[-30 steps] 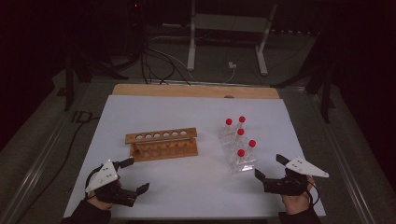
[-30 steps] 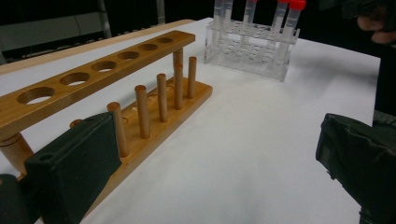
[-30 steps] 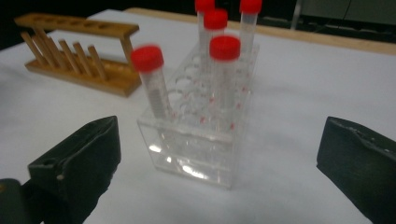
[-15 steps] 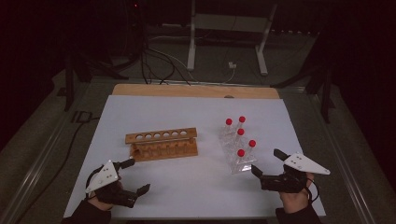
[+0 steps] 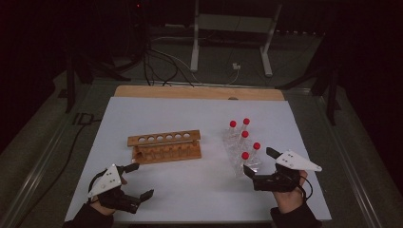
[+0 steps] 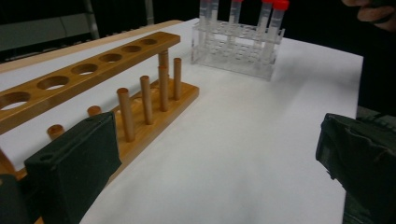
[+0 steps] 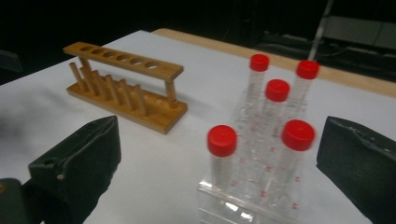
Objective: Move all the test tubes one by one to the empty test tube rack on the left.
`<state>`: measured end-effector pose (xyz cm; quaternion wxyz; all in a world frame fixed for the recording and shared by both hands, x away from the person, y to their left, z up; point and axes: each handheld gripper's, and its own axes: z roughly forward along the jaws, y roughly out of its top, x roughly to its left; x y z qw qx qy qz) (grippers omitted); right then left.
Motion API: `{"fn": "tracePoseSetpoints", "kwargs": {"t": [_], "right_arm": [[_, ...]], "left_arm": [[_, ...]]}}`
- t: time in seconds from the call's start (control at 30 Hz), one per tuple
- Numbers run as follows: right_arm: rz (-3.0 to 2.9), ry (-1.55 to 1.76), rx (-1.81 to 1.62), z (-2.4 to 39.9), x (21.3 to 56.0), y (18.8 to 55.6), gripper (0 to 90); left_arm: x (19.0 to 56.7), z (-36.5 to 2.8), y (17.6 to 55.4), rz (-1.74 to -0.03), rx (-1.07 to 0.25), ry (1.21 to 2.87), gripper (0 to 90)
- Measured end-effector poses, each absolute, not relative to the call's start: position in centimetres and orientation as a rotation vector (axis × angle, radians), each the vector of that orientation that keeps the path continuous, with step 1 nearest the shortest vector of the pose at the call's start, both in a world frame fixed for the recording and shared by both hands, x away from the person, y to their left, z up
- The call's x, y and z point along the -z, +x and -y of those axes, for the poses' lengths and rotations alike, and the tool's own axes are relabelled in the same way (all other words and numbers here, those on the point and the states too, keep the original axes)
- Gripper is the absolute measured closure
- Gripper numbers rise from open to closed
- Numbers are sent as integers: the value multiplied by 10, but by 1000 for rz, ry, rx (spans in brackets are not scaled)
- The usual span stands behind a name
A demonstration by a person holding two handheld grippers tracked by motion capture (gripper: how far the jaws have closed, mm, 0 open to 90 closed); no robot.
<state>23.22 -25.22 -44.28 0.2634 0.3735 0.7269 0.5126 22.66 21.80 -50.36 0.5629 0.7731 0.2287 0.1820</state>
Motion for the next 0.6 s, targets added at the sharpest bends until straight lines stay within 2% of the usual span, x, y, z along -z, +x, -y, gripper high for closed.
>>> {"fn": "tracePoseSetpoints", "kwargs": {"t": [0.4,0.43,0.57,0.6], "right_arm": [[-2010,1046,-1338,237,449,234,0],[-2020,1055,-1311,235,453,235,36],[-2025,1085,-1288,233,458,237,62],[-2020,1098,-1270,233,460,237,130]], "left_arm": [[503,-211,224,-538,-413,1855,4],[503,-211,223,-536,-405,1856,4],[502,-210,223,-532,-395,1863,4],[502,-210,223,-532,-396,1865,4]]}}
